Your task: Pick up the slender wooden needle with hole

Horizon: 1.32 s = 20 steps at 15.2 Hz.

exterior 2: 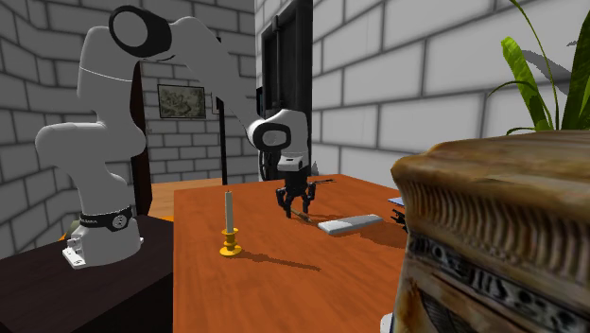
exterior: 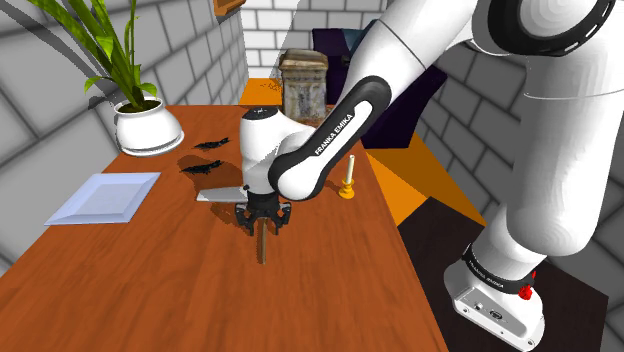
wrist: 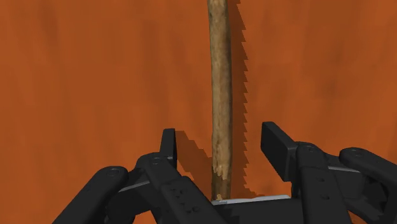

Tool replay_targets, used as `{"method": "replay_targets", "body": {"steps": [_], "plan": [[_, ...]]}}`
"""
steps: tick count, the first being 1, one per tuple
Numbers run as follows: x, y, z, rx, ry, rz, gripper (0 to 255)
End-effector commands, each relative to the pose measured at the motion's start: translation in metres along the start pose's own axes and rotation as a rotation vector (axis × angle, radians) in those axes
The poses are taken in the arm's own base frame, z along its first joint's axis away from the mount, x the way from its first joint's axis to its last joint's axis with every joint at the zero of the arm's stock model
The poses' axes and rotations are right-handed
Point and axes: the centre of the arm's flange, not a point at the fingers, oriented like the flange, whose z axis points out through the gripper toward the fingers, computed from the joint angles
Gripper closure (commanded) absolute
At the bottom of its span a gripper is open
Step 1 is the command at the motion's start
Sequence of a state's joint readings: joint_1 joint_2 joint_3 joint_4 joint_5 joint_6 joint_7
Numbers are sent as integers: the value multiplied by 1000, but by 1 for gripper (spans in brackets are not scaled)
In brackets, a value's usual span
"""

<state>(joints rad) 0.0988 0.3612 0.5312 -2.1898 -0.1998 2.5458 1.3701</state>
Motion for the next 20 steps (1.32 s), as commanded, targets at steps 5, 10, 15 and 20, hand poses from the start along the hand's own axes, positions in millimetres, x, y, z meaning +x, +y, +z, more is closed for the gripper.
{"method": "replay_targets", "body": {"steps": [5,10,15,20], "plan": [[0,-1,2,1,-3,0,255],[-1,-2,-24,1,-3,0,255],[-2,-4,-50,1,-3,0,255],[-4,-6,-77,1,-3,0,255]]}}
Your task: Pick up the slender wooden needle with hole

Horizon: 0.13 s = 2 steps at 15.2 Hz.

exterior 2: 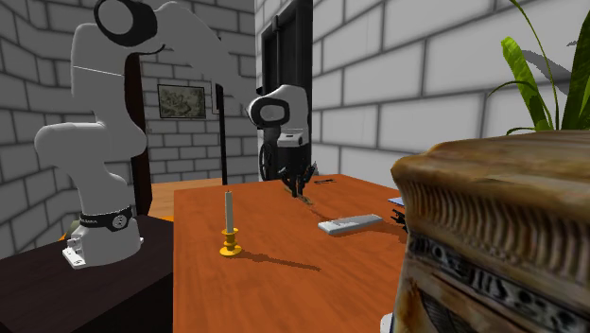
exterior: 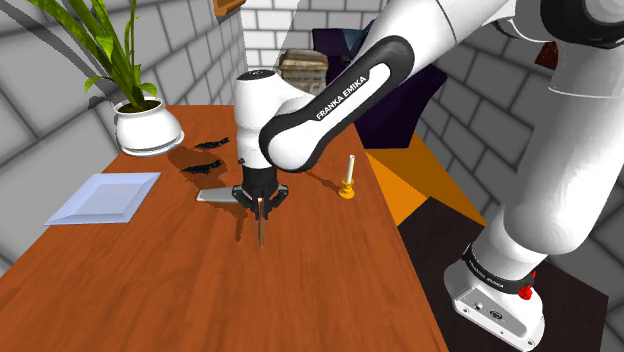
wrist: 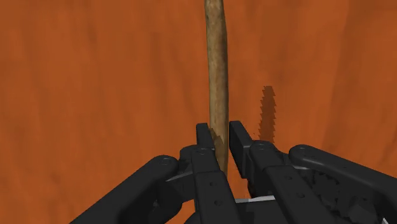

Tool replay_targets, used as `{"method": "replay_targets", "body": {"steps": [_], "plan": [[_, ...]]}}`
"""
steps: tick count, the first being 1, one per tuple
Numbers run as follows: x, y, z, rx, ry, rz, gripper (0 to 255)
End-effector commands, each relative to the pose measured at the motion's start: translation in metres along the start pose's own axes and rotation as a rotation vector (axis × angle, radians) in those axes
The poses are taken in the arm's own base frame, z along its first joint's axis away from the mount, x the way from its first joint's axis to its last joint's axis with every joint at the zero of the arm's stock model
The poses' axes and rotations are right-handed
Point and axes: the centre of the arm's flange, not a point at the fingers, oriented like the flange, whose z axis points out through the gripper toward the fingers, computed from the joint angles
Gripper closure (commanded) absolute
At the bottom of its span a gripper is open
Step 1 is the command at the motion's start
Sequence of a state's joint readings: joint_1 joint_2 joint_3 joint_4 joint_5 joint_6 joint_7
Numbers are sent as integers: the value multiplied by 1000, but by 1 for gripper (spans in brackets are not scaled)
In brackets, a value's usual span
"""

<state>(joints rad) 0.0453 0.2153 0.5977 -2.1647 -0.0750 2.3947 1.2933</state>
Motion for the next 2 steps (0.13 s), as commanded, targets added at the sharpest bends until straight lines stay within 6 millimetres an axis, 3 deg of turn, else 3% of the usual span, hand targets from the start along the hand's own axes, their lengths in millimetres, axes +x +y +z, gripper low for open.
{"method": "replay_targets", "body": {"steps": [1,2], "plan": [[0,-1,-6,0,0,0,255],[0,-1,-6,0,0,0,255]]}}
